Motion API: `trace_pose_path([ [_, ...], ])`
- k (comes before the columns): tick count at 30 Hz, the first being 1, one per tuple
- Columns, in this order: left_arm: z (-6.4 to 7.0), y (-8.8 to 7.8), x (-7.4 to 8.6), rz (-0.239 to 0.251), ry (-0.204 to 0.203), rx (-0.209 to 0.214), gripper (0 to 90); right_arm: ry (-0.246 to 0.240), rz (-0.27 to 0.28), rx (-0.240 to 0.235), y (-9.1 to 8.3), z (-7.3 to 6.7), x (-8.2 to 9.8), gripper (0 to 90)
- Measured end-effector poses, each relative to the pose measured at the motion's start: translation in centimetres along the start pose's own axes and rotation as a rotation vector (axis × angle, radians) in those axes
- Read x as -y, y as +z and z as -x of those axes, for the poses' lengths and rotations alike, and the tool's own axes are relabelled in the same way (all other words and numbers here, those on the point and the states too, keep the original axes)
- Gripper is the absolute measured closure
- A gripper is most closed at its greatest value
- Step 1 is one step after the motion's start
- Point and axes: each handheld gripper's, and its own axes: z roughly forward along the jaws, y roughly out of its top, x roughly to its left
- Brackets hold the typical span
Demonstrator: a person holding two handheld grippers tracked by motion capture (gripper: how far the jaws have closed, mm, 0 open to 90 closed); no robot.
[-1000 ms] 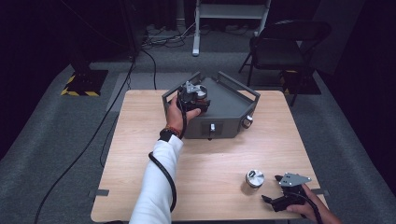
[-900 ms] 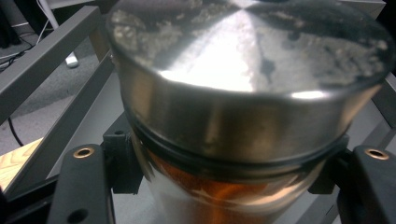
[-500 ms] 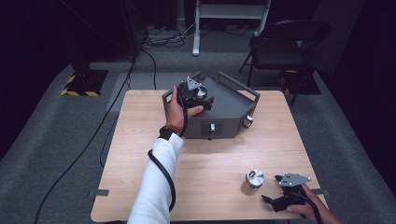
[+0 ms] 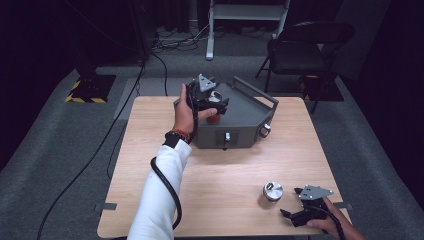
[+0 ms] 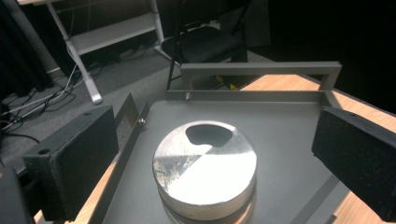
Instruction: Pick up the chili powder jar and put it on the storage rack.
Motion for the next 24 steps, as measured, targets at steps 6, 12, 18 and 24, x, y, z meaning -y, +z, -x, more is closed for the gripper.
trace_pose_path([
  [6,0.0,-1.7,-0.5,0.017,0.024,0.004,0.3,0.001,0.0,0.0,0.0,0.0,0.0,0.0],
  [12,0.3,-3.3,-0.5,0.022,0.061,0.011,0.3,0.001,0.0,0.0,0.0,0.0,0.0,0.0],
  [18,0.4,-4.5,-0.1,0.026,0.083,0.03,0.3,0.001,-0.001,0.001,0.0,0.0,0.0,0.0],
  [24,0.8,-5.4,0.8,0.033,0.113,0.051,0.2,0.002,-0.001,0.002,0.0,0.0,0.0,0.0],
])
